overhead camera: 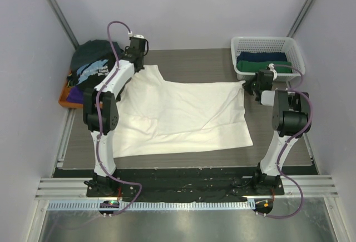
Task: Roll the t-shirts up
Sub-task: Fold the T-shirt at the center of the board.
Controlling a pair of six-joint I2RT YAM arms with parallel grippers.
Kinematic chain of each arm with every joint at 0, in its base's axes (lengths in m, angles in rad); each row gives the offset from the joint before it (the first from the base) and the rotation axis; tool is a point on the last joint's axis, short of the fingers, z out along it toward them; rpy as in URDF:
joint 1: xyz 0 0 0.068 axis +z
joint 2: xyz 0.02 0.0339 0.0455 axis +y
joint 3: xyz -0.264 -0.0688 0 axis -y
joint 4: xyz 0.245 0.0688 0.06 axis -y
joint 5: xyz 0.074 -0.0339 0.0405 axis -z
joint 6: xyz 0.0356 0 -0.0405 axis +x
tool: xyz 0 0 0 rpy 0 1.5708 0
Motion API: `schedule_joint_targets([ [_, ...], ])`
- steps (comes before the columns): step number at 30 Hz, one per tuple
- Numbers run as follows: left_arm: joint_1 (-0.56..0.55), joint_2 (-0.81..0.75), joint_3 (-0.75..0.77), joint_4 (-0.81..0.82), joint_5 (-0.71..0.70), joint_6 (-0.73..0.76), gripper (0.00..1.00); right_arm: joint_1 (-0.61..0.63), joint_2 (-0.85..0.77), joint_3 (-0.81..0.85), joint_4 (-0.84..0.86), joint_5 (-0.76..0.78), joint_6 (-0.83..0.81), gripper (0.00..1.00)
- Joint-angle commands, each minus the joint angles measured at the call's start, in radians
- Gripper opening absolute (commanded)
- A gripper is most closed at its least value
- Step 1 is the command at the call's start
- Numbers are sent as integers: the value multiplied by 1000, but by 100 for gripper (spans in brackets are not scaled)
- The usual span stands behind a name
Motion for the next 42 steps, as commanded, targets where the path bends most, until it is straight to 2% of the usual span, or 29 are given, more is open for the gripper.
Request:
schedule_joint_targets([
  [1, 8, -66, 21, 9, -31, 8, 0, 1, -94, 3, -23, 36, -23, 1],
  [9, 7, -117, -14, -4, -30, -7, 0, -1, -137, -30, -35, 8, -14, 1],
  [18, -44, -144, -28, -54, -111, 25, 0, -1, -224, -72, -83, -38, 3, 1],
  [24, -64, -184, -93, -69, -148, 16, 0, -1, -293, -112, -135, -52, -6, 1],
  [42, -113, -431, -428, -64, -251, -64, 0, -2, -499, -234, -288, 2, -18, 1],
])
